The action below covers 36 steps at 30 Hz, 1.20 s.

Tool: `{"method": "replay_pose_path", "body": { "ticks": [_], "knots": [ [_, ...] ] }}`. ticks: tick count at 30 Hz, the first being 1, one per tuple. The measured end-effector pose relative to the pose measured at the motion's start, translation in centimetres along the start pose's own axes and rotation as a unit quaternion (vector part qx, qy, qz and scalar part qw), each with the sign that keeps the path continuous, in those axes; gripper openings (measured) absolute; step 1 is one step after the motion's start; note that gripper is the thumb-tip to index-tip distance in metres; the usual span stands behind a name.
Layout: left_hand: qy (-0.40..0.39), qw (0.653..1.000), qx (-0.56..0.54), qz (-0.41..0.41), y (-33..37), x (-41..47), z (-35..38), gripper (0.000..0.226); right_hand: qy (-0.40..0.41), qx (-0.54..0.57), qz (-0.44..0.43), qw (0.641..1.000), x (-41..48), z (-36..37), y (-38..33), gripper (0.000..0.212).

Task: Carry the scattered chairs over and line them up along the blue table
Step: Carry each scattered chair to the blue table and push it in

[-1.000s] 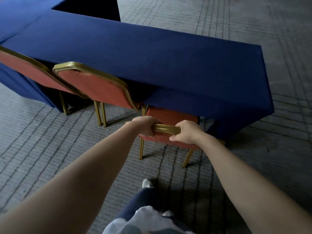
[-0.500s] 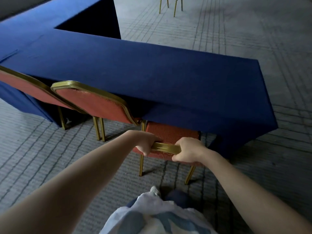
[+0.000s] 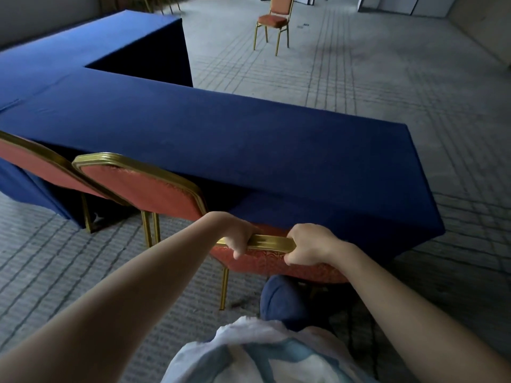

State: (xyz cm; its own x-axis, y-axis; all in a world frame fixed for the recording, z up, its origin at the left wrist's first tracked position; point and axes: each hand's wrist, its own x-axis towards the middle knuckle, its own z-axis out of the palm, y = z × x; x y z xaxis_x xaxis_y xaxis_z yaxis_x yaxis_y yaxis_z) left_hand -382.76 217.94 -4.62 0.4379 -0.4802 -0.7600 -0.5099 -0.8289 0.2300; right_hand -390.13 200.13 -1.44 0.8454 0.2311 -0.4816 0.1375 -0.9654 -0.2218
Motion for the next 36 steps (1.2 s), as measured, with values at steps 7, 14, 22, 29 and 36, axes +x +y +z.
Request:
{"method": "replay_pose_path", "body": {
  "ticks": [7,14,22,29,36],
  "knots": [
    [0.018,1.0,-0.008,0.017,-0.7,1.2,-2.8,0.089,0.016,-0.023,0.002,1.0,2.5,-1.6,1.2,0.02],
    [0.033,0.999,0.016,0.028,-1.3,4.0,-6.5,0.087,0.024,-0.016,0.015,0.999,5.8,-3.3,3.7,0.02],
    [0.03,0.999,0.002,0.029,-2.4,7.5,-9.6,0.084,0.016,-0.014,0.023,1.0,9.5,-5.6,5.8,0.021],
    [0.015,0.999,0.011,0.028,-2.5,9.4,-11.5,0.085,0.01,-0.022,0.031,0.999,11.4,-6.8,7.5,0.017],
    [0.011,0.999,0.022,0.029,-2.8,10.0,-12.2,0.084,0.011,-0.011,0.029,0.999,11.9,-7.0,7.8,0.017]
  ]
}}
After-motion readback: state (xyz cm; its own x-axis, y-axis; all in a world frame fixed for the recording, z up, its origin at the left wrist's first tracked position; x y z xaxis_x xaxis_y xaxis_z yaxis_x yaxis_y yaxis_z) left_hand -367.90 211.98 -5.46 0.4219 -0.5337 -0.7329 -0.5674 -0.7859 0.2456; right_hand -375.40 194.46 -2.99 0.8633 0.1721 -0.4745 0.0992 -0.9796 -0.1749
